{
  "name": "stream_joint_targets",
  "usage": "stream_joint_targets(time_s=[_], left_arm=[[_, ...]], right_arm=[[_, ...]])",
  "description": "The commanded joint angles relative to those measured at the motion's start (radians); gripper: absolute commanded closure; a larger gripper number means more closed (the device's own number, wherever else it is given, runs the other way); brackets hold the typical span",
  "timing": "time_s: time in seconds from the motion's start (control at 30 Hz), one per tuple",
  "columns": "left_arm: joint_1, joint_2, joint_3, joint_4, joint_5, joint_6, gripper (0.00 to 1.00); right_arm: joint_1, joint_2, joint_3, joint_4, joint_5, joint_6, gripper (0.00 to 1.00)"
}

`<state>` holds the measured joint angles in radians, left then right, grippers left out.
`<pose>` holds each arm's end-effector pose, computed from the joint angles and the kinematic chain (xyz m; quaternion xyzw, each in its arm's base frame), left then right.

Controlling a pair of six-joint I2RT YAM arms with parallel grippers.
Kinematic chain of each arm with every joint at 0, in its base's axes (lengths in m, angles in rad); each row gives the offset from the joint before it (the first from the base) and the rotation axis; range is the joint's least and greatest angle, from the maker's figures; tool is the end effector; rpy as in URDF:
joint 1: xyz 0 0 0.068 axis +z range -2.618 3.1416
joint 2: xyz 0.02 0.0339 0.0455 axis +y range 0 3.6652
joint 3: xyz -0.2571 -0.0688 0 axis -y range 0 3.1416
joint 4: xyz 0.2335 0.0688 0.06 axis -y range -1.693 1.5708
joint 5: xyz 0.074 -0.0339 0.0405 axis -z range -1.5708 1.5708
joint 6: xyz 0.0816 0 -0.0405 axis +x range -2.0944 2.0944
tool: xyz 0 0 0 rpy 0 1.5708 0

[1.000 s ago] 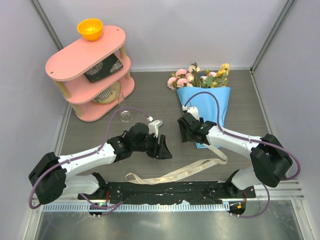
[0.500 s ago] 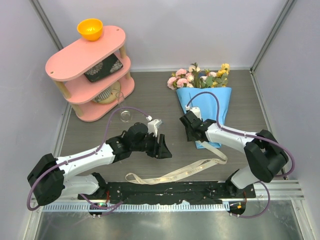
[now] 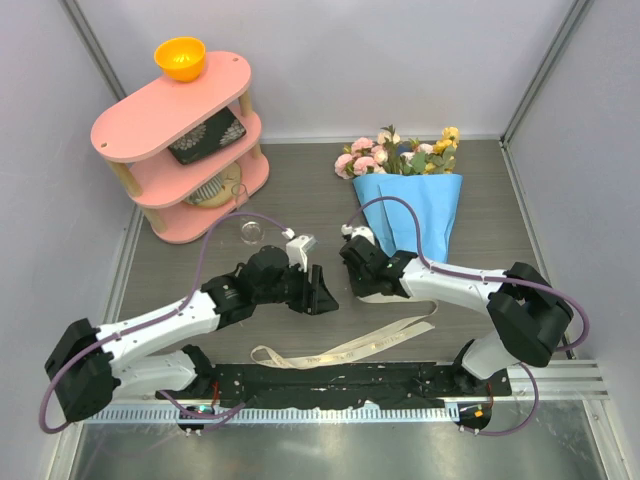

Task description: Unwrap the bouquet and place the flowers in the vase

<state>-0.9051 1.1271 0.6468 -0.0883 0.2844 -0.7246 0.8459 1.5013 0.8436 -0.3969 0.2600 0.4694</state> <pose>0.1505 -0.2287 0.2090 0.1461 0.8585 -0.4313 0.2358 0.2140 0.2100 0.1418 -0.1469 0.9480 0.0555 0.2769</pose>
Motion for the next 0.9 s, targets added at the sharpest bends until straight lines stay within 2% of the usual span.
stream_joint_targets(time_s=[0.0, 0.07, 0.17, 0.27, 0.3, 0.37, 0.4, 0.47, 0.5, 0.6, 0.73, 0.87], left_arm=[[-0.003, -0.160, -0.002, -0.027, -0.155, 0.028, 0.49], [-0.003, -0.214, -0.019, -0.042, -0.195, 0.034, 0.49], [-0.002, -0.309, -0.052, -0.067, -0.273, 0.027, 0.47], [-0.002, -0.384, -0.094, -0.070, -0.341, 0.004, 0.46], [-0.002, -0.395, -0.102, -0.068, -0.347, -0.002, 0.45], [0.000, -0.403, -0.119, -0.054, -0.347, -0.010, 0.45], [-0.002, -0.398, -0.121, -0.054, -0.343, -0.012, 0.44], [-0.002, -0.369, -0.115, -0.054, -0.324, -0.013, 0.44], [-0.002, -0.360, -0.113, -0.053, -0.315, -0.016, 0.43], [-0.002, -0.322, -0.113, -0.027, -0.288, -0.024, 0.41], [-0.002, -0.273, -0.107, 0.016, -0.243, -0.024, 0.39], [-0.002, -0.219, -0.078, 0.013, -0.200, -0.004, 0.39]], right_arm=[[0.085, -0.044, 0.031, 0.235, -0.457, 0.044, 0.99], [0.088, -0.056, 0.014, 0.299, -0.623, 0.035, 0.99], [0.065, -0.122, -0.076, 0.325, -0.682, 0.035, 0.98], [0.074, -0.110, -0.144, 0.320, -0.836, 0.049, 0.91], [0.081, -0.108, -0.162, 0.300, -0.846, 0.048, 0.82], [0.088, -0.133, -0.169, 0.204, -0.764, 0.038, 0.75], [0.088, -0.153, -0.176, 0.172, -0.724, 0.040, 0.63], [0.088, -0.237, -0.172, 0.047, -0.541, 0.057, 0.50], [0.088, -0.269, -0.163, 0.003, -0.480, 0.073, 0.39], [0.090, -0.358, -0.182, -0.104, -0.381, 0.149, 0.35], [0.110, -0.472, -0.296, -0.157, -0.360, 0.294, 0.36], [0.119, -0.581, -0.408, -0.198, -0.305, 0.350, 0.38]])
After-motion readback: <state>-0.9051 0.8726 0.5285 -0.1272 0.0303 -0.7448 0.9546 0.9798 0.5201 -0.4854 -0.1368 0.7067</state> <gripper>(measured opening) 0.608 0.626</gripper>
